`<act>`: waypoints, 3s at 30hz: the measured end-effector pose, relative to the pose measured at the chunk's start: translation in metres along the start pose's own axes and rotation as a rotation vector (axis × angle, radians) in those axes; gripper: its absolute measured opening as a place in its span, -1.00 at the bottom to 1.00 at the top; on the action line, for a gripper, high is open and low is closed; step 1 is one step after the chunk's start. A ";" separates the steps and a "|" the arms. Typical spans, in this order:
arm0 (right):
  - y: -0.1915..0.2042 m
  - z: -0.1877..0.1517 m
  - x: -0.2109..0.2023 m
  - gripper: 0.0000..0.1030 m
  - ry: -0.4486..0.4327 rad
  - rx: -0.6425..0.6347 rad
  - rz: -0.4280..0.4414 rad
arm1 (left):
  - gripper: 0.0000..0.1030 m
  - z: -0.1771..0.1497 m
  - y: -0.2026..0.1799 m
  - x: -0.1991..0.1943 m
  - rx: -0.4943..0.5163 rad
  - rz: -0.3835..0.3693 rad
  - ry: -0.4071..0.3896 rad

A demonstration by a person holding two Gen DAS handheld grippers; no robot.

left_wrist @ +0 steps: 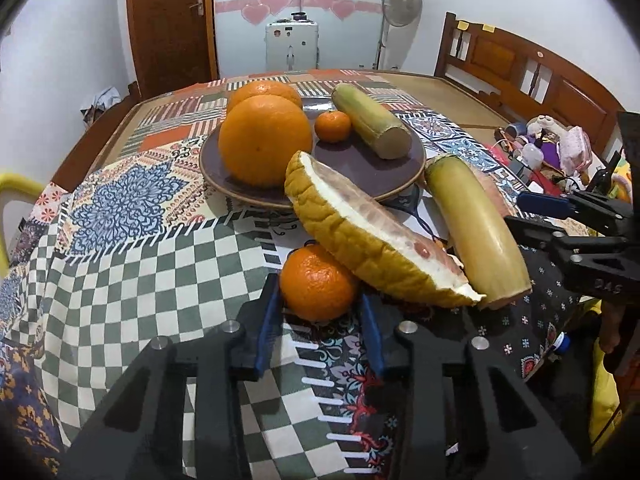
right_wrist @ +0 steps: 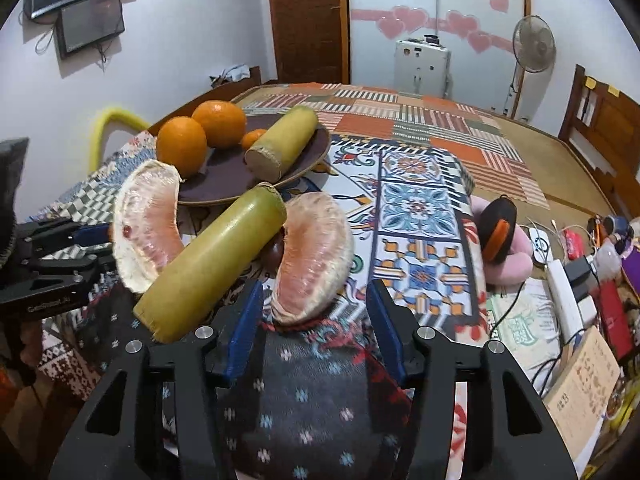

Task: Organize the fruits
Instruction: 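Grasp a small mandarin with left tool while right tool grasps a pink pomelo segment, then release the pomelo segment onto the plate with right tool while left tool carries the mandarin over it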

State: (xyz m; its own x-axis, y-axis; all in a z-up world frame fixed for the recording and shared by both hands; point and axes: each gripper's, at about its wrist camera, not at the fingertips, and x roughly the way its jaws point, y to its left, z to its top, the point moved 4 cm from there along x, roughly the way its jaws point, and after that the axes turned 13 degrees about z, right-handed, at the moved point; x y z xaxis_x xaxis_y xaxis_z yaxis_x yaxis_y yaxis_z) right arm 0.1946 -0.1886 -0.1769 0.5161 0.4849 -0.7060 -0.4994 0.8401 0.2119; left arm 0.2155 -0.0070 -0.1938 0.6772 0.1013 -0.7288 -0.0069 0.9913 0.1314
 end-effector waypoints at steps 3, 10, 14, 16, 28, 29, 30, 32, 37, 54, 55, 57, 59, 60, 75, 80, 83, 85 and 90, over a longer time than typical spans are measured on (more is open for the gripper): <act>-0.004 0.001 0.006 -0.07 0.008 0.008 0.004 | -0.28 0.000 0.000 0.001 0.009 0.001 -0.011; -0.017 -0.008 -0.005 -0.39 0.004 0.030 -0.002 | -0.29 -0.003 0.013 -0.004 0.005 0.016 -0.008; -0.023 -0.019 -0.020 -0.39 0.013 0.028 -0.041 | -0.29 -0.011 0.028 -0.015 -0.008 0.029 -0.014; -0.022 -0.024 -0.025 -0.39 0.027 0.021 -0.045 | -0.29 -0.014 0.034 -0.020 -0.008 0.036 -0.015; -0.026 0.001 0.001 -0.13 0.061 0.000 -0.047 | -0.29 -0.013 0.041 -0.034 -0.011 0.044 -0.048; -0.026 0.004 0.004 -0.11 0.061 -0.005 -0.042 | -0.29 -0.013 0.041 -0.035 -0.010 0.046 -0.051; -0.026 0.005 0.006 -0.11 0.058 -0.010 -0.045 | -0.29 -0.011 0.041 -0.035 -0.010 0.047 -0.055; -0.026 0.007 0.009 -0.13 0.043 -0.012 -0.047 | -0.29 -0.010 0.042 -0.036 -0.013 0.049 -0.060; -0.026 0.010 0.011 -0.17 0.026 0.016 -0.040 | -0.29 -0.001 0.043 -0.037 -0.022 0.049 -0.075; 0.004 0.064 -0.022 -0.18 -0.127 -0.035 -0.010 | -0.29 0.056 0.039 -0.051 -0.019 0.053 -0.184; 0.006 0.068 -0.022 -0.18 -0.132 -0.041 -0.005 | -0.29 0.060 0.039 -0.051 -0.019 0.052 -0.193; 0.011 0.075 -0.020 -0.18 -0.141 -0.054 0.000 | -0.29 0.067 0.040 -0.051 -0.024 0.051 -0.208; 0.015 0.082 -0.017 -0.18 -0.144 -0.067 0.006 | -0.29 0.074 0.041 -0.050 -0.027 0.048 -0.219; 0.018 0.088 -0.013 -0.18 -0.142 -0.078 0.010 | -0.29 0.077 0.041 -0.049 -0.028 0.048 -0.224; 0.024 0.134 0.055 -0.18 -0.063 -0.126 0.028 | -0.29 0.111 0.046 -0.008 -0.026 0.067 -0.224; 0.017 0.140 0.080 -0.18 -0.001 -0.114 0.040 | -0.29 0.115 0.045 0.006 -0.017 0.071 -0.208; 0.017 0.143 0.091 -0.18 0.030 -0.121 0.039 | -0.29 0.117 0.044 0.012 -0.012 0.067 -0.199; 0.017 0.142 0.097 -0.18 0.053 -0.117 0.049 | -0.29 0.118 0.042 0.014 -0.006 0.067 -0.195; 0.017 0.141 0.096 -0.17 0.053 -0.126 0.038 | -0.29 0.121 0.035 0.019 0.011 0.058 -0.190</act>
State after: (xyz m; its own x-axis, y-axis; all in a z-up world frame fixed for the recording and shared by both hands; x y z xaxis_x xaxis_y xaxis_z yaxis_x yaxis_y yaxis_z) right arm 0.3343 -0.0935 -0.1461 0.4593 0.4996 -0.7345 -0.6031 0.7824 0.1551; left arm 0.3176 0.0192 -0.1216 0.8028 0.1390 -0.5798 -0.0424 0.9833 0.1771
